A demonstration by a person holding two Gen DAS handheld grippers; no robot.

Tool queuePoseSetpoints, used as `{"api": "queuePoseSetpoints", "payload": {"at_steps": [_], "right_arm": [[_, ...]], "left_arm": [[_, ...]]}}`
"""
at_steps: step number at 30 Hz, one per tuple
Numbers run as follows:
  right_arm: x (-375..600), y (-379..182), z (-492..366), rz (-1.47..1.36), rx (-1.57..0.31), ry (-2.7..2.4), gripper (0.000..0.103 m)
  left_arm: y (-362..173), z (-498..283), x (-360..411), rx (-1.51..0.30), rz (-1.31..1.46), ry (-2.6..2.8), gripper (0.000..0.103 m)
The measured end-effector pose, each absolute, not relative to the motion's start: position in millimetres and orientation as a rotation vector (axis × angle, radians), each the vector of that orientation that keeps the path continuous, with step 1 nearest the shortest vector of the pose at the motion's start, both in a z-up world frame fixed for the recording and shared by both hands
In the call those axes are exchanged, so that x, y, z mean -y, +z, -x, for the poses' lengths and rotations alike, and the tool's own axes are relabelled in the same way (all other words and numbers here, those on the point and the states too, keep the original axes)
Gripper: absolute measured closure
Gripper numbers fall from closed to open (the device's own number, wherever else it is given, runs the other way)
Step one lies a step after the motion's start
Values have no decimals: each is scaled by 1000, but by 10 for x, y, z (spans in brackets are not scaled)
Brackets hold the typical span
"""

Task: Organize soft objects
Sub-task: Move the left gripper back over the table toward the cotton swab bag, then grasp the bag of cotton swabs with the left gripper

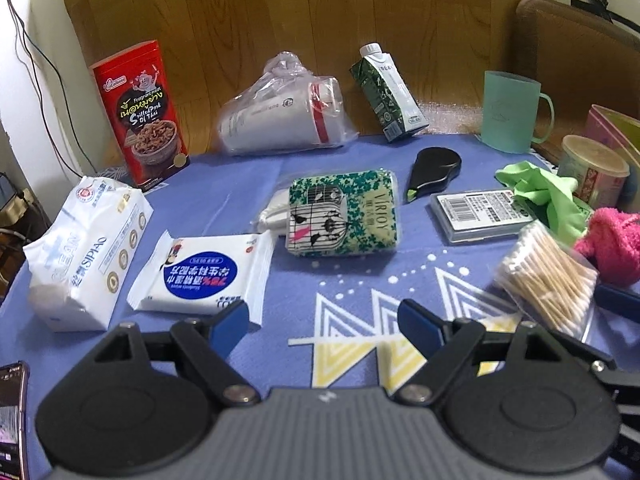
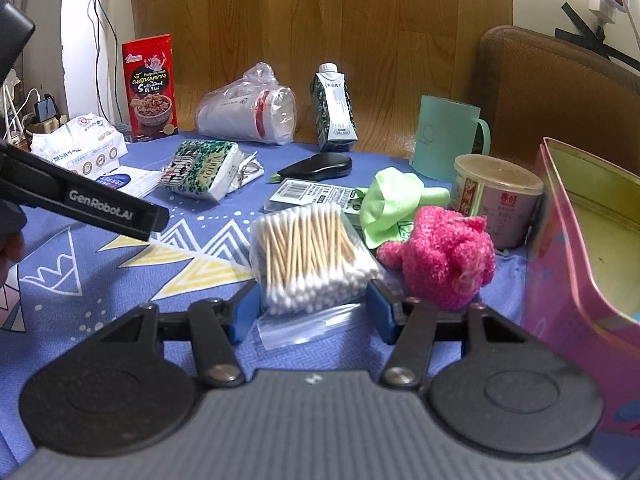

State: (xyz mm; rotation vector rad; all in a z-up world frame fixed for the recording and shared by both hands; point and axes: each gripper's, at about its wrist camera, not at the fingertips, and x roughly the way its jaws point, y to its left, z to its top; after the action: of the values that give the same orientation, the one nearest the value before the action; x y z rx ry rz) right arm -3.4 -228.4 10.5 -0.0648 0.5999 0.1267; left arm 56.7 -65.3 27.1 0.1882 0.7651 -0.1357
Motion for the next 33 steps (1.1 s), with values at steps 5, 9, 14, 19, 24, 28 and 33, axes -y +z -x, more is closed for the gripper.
{"api": "queuePoseSetpoints", "payload": {"at_steps": [5,9,14,19,24,28,33], "right_arm": [[2268,100,28,66,-603,128,42],[2268,98,30,67,-603,128,42],[2265,95,30,67,-603,128,42],[2258,90,34,67,-601,137,47],[2224,99,67,87,-586,173,71],[2152,105,136,113,-569,249,77],[2135,130,206,104,-575,328,54]], "left_arm": [[239,-603,646,-769,-198,-128,19],[218,-615,661,-771,-203,-130,19],[204,-627,678,-772,-208,-135,18],[202,-615,698,-773,-207,-133,18],[211,-603,711,-770,-211,-138,18],[244,-583,660,-774,-171,-162,18],[396,-540,364,-794,73,-372,13]]}}
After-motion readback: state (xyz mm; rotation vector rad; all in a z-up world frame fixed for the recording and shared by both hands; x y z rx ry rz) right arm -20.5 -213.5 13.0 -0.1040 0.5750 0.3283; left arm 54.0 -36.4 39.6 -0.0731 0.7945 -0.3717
